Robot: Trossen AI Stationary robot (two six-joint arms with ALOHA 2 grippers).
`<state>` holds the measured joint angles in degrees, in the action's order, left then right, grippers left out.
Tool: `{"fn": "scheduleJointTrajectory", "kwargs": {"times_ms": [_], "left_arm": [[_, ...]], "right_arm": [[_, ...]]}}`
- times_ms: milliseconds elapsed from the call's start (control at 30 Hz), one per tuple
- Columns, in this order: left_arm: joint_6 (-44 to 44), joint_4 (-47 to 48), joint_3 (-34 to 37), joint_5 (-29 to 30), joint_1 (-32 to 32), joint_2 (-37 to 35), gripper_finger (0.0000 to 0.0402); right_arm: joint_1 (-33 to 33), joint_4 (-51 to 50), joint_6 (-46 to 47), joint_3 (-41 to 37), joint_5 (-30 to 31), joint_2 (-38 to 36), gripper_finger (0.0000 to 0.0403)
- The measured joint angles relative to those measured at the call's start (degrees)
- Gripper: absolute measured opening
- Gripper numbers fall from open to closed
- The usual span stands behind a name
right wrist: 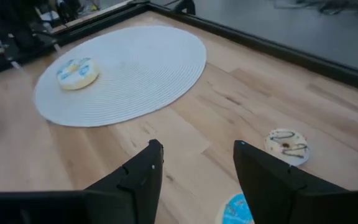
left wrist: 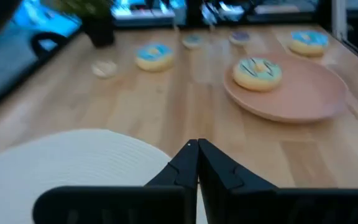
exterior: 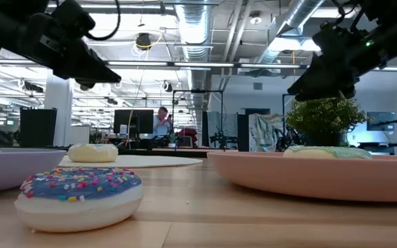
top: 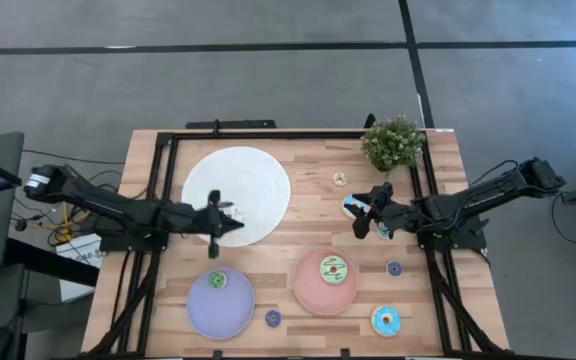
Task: Pick & Place donuts
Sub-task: Put the top large blue donut on the pink plate
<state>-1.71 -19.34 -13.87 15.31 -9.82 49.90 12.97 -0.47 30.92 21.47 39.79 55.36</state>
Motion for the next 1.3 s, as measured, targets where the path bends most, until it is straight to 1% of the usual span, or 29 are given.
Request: {"fn": "scheduleJointTrajectory", "kwargs": {"times_ms": [100,233,300,367,433,533,633,733,1000,1200,1300], "left_arm": [[2.36,1.7,2.22,0.19,2.41,-6.87,0.0001],[2.44,5.02,3.76,-1.1,5.23,-13.52,0.0],[2.04,5.3,4.5,-2.56,6.03,-15.53,0.0],[1.33,5.77,5.05,-2.34,6.27,-16.95,0.0],[-0.66,5.61,5.23,-0.76,6.32,-17.65,0.0],[-1.82,6.77,5.28,0.86,6.34,-17.8,0.0],[-2.2,6.91,5.31,0.28,6.32,-17.72,0.0],[-3.57,7.07,5.31,-0.51,6.32,-17.65,0.0],[-6.19,7.02,5.31,-1.07,6.29,-17.65,0.0],[-6.0,7.0,5.31,-1.07,6.29,-17.65,0.0],[-5.87,6.98,5.31,-1.07,6.29,-17.65,0.0]], "right_arm": [[-0.02,-0.01,-0.85,1.77,0.71,3.03,0.0208],[0.0,-4.53,0.04,6.15,0.69,6.35,0.0235],[-0.36,-9.82,3.86,8.7,0.64,7.72,0.0245],[-1.08,-17.43,10.14,11.06,-0.1,8.94,0.025],[-2.27,-24.59,16.8,12.64,-1.71,10.36,0.0254],[-4.36,-29.35,23.77,13.08,-5.22,12.58,0.0256],[-6.75,-30.61,25.87,13.09,-11.97,15.27,0.0256],[-8.51,-30.62,25.66,13.09,-15.52,17.4,0.0256],[-11.47,-31.41,25.64,13.19,-15.46,17.62,0.0257],[-14.7,-36.39,26.05,13.2,-14.29,18.4,0.0256],[-16.74,-36.92,25.63,13.18,-14.32,19.52,0.0256]]}}
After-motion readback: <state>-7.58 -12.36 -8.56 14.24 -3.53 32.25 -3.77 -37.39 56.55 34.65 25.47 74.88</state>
